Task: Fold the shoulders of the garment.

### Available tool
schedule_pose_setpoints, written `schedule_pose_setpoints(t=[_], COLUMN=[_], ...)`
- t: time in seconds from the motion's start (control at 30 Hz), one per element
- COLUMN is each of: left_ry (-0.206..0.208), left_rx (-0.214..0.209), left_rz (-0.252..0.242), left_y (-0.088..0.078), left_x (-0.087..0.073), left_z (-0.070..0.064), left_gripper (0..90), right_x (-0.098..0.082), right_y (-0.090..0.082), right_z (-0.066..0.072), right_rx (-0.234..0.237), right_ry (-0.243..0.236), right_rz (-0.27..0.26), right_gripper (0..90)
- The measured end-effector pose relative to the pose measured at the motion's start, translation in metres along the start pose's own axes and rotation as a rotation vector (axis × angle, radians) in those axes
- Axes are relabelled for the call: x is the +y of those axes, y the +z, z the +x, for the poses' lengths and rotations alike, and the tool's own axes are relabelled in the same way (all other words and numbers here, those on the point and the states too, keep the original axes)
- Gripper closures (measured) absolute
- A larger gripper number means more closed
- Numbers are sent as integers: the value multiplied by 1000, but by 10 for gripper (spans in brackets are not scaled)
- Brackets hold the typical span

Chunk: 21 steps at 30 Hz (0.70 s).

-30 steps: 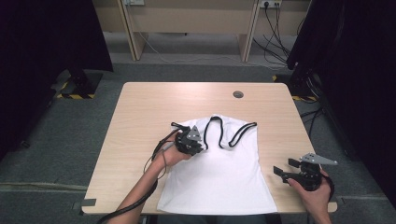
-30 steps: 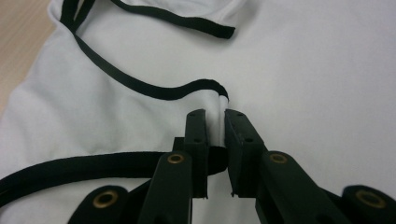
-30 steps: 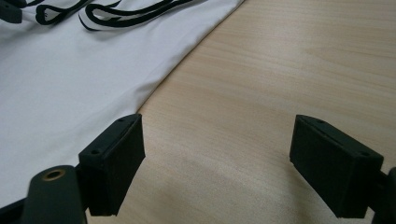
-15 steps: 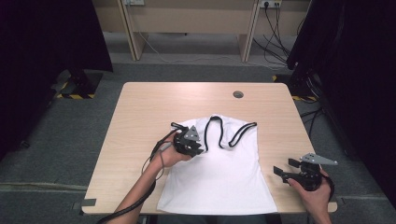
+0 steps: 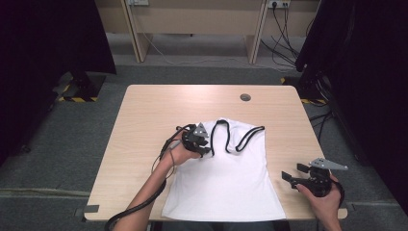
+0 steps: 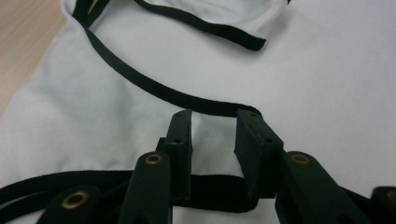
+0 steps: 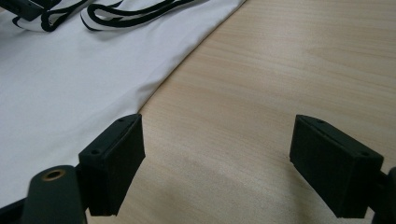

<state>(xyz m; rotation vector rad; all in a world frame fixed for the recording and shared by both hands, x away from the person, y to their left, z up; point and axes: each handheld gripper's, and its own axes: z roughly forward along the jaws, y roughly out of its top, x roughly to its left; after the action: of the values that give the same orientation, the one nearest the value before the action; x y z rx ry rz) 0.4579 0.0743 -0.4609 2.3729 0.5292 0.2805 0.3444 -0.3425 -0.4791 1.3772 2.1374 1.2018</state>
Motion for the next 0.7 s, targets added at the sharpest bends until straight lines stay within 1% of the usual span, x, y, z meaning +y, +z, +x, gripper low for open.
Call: schedule_pose_setpoints(t=[0.1, 0.13, 0.2, 0.23, 0.33, 0.43, 0.5, 0.57, 0.63, 0.7], left_ry=[-6, -14, -15, -8, -8, -18, -37, -60, -92, -120], left_rx=[-4, -11, -26, -20, 9, 38, 59, 80, 107, 132], left_rz=[2, -10, -34, -33, -47, -83, -121, -154, -186, -210], left_y=[1, 0, -3, -6, -15, -26, -34, -41, -47, -53], left_x=[-3, -4, -5, -6, -9, -14, -18, -22, -26, -31], left_z=[-1, -3, -5, -6, -7, -8, -11, -13, -15, -17], left_gripper=[644, 634, 613, 599, 560, 507, 456, 402, 330, 284], right_x=[0, 1, 1, 1, 2, 3, 5, 9, 15, 24], right_y=[1, 2, 3, 3, 5, 6, 7, 8, 9, 13], right_z=[1, 2, 3, 4, 5, 7, 8, 11, 14, 18], right_rx=[1, -2, -2, -3, -13, -13, -12, 1, 10, 17], right_ry=[-13, -19, -35, -39, -51, -59, -67, -75, -88, -109], right_rz=[11, 17, 32, 36, 38, 43, 50, 53, 53, 54], right_gripper=[183, 183, 183, 183, 184, 184, 185, 194, 196, 201])
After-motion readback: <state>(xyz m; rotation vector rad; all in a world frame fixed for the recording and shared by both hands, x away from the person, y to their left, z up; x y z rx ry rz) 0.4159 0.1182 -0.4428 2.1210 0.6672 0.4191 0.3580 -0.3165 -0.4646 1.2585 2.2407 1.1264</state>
